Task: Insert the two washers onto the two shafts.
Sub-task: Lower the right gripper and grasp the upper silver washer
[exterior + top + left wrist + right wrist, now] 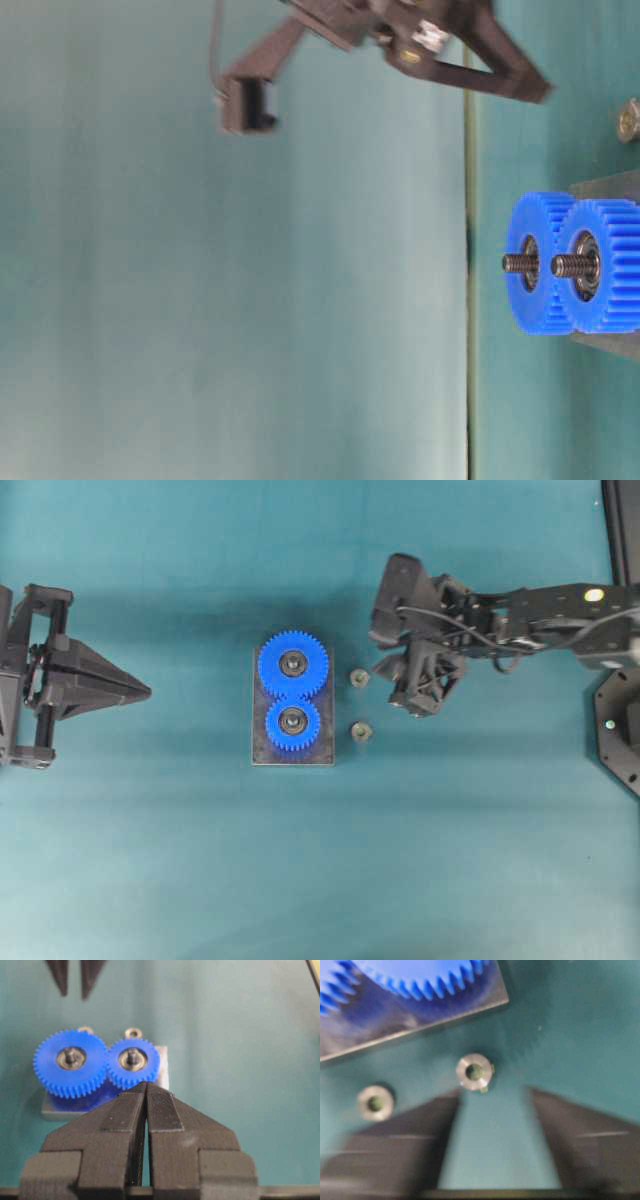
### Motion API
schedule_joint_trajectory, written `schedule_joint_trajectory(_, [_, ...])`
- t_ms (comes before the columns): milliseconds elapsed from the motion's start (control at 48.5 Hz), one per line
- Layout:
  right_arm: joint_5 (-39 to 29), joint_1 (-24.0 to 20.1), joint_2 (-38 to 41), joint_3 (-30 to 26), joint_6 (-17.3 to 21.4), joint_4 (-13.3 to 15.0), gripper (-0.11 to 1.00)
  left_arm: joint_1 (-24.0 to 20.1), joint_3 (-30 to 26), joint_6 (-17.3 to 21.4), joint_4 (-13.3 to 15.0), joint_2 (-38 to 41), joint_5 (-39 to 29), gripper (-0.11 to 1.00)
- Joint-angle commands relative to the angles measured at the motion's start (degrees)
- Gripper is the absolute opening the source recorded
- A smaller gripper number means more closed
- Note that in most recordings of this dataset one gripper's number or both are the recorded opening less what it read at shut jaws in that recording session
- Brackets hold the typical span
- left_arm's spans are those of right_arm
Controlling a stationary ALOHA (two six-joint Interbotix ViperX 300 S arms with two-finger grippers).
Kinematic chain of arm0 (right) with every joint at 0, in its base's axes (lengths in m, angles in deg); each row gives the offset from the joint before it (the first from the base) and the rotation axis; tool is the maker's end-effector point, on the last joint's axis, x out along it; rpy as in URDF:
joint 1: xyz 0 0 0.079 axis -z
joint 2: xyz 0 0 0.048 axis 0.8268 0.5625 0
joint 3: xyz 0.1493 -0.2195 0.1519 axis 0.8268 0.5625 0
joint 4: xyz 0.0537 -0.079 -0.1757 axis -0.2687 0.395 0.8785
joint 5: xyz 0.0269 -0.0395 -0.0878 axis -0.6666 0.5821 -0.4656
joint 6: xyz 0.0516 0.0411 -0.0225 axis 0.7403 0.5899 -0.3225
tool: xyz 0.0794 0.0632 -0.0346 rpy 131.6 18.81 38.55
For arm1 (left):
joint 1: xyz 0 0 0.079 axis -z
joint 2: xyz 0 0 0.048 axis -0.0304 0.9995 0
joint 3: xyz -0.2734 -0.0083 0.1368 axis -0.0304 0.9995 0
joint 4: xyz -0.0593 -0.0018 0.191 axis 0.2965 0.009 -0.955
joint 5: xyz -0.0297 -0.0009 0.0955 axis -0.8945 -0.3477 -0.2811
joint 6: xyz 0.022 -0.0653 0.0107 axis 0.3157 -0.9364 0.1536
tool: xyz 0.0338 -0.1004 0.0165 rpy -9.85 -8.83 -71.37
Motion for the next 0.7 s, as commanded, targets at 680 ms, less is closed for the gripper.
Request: schedule_joint_trajectory(680, [-0.1, -1.7, 8.0, -5.1, -0.8, 1.0, 0.77, 0.1, -1.5, 0.0, -0.2, -1.3, 0.4, 0.0])
